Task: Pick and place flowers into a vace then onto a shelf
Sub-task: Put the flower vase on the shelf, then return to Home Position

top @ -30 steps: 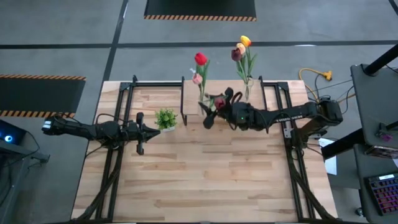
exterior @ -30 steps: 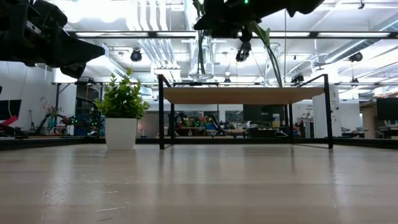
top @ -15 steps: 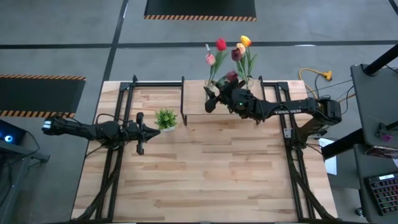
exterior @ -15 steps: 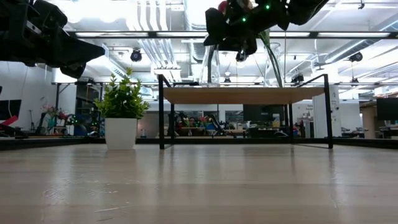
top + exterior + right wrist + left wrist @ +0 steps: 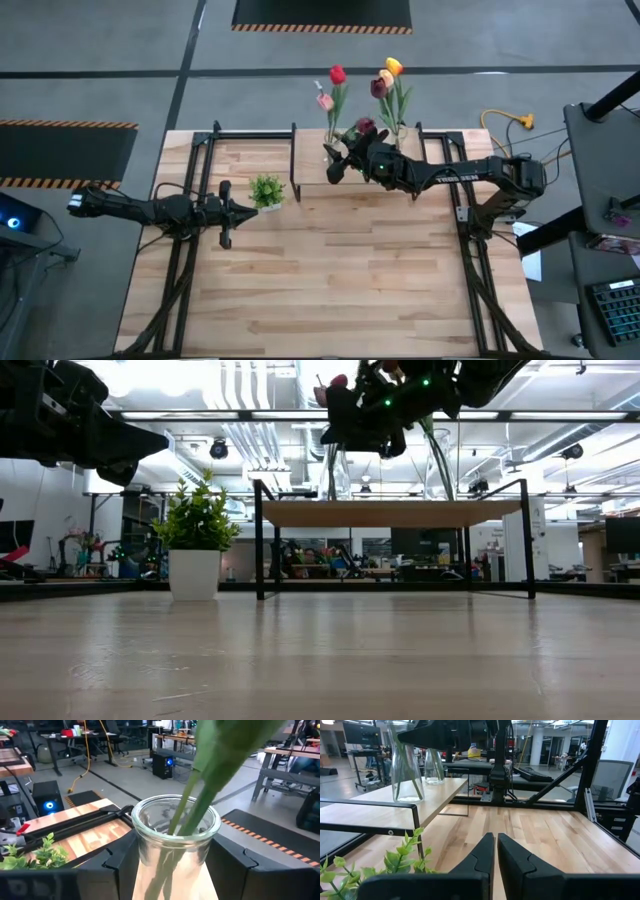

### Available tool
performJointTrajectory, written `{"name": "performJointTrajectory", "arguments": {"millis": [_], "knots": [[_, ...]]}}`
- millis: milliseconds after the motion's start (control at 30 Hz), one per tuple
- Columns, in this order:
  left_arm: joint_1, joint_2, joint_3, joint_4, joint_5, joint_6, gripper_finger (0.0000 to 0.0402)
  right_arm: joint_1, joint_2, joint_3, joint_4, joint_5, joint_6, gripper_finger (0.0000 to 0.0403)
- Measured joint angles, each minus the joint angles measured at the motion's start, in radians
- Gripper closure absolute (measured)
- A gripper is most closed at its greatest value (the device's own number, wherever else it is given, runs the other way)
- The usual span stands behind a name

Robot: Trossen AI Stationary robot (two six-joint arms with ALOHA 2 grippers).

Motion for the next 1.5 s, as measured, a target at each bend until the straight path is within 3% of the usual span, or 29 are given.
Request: {"name": "performJointTrajectory", "arguments": {"millis": [200, 433, 700, 1233, 1433, 1500], "knots": [[0.0, 0.0, 0.0, 0.0, 0.0, 0.0, 0.0396, -0.001, 0.0, -0.001, -0.002, -0.003, 0.017, 0.0195], [0.0, 0.0, 0.0, 0.0, 0.0, 0.0, 0.0396, -0.001, -0.007, -0.004, -0.016, -0.046, 0.028, 0.0134], [0.0, 0.0, 0.0, 0.0, 0.0, 0.0, 0.0396, 0.055, -0.112, -0.009, -0.146, -0.071, 0.008, 0.0086], [0.0, -0.001, 0.0, 0.03, -0.001, -0.001, 0.0396, 0.321, -0.48, -0.393, -0.147, -0.076, -0.056, 0.0127], [0.0, -0.001, 0.0, 0.038, -0.002, 0.0, 0.0396, 0.364, -0.625, -0.62, 0.053, -0.257, -0.127, 0.0145], [0.0, -0.001, 0.0, 0.038, -0.003, -0.003, 0.0396, 0.369, -0.672, -0.702, 0.145, -0.266, -0.128, 0.0151]]}}
